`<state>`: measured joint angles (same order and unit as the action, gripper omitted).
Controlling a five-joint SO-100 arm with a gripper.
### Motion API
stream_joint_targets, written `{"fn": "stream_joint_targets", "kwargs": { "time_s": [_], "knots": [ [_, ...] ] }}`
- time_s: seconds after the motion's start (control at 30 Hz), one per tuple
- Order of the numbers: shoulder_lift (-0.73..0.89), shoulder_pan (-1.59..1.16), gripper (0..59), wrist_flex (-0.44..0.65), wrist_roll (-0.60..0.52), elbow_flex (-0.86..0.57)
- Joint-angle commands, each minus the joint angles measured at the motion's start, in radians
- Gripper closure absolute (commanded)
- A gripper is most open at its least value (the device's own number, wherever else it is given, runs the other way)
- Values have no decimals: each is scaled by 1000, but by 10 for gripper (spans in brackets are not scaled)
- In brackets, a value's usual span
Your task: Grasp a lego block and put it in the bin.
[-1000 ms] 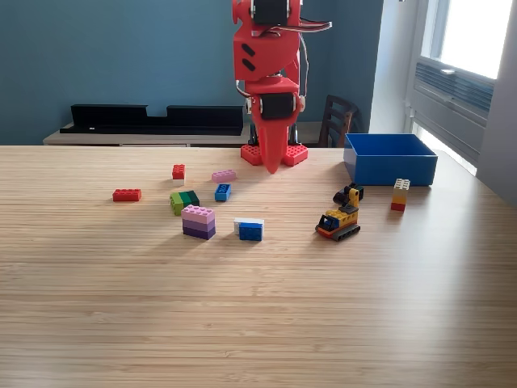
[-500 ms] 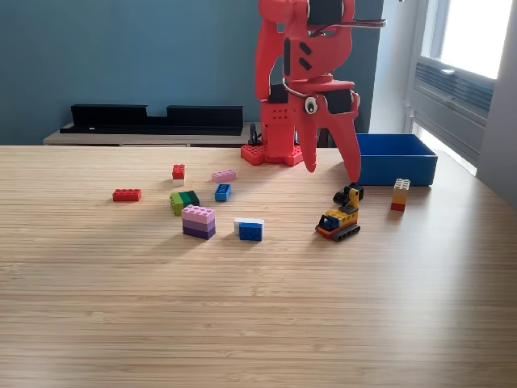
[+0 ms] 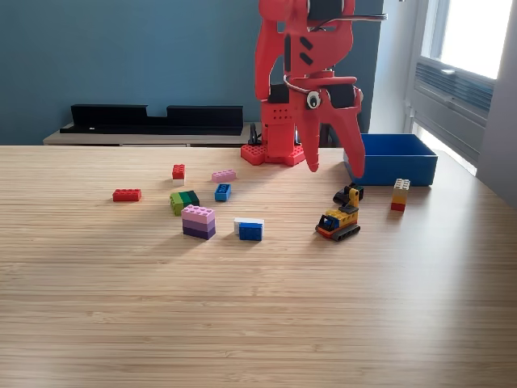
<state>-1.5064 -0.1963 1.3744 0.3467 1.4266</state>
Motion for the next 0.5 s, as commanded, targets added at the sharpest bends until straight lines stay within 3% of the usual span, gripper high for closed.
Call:
{"fn": "stream_joint_targets", "kwargs": {
  "time_s": [0.03,0.33,0.5],
  "knots": [
    [-9,-28,216,34,-12,-61],
    [-11,-103,216,52,-38,-38],
    [32,-115,211,49,-57,-95]
  ]
}}
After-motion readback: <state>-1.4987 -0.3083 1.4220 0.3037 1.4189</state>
